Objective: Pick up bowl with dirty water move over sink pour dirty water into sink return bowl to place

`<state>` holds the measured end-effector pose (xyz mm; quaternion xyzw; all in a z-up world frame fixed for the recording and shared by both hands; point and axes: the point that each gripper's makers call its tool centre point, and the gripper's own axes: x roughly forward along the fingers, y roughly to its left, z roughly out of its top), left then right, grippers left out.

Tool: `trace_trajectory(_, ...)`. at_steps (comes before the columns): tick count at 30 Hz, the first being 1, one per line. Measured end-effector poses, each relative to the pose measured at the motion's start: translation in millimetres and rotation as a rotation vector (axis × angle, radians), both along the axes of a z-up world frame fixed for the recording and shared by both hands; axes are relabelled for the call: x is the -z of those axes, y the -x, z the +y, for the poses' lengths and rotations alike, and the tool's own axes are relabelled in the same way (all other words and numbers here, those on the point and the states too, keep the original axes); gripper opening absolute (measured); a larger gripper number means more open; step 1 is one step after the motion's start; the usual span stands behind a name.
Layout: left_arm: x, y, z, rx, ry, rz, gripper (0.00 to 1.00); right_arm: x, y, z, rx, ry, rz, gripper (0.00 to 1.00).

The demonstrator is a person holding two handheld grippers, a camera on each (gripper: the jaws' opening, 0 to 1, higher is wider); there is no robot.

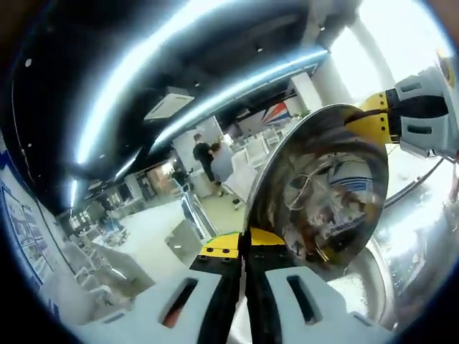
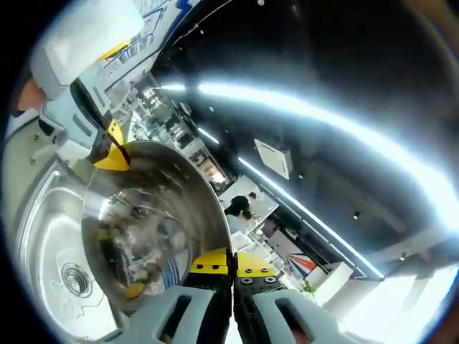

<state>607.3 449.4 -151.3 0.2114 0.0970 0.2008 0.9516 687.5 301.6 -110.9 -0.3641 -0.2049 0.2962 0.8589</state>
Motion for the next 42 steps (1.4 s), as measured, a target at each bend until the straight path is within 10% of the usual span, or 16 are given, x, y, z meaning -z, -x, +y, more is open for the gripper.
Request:
trace_trajectory(25, 20.0, -13.6, -26.9, 0.087, 0.028, 0.167, 0.0, 19.8, -9.9, -24.8, 0.01, 0.09, 0.186, 0.0)
trace_trajectory(42, 5.3, -33.8, -116.1, 0.257, 0.084, 0.213, 0.0, 8.5, -13.4, -119.0, 0.118, 0.097, 0.334, 0.0)
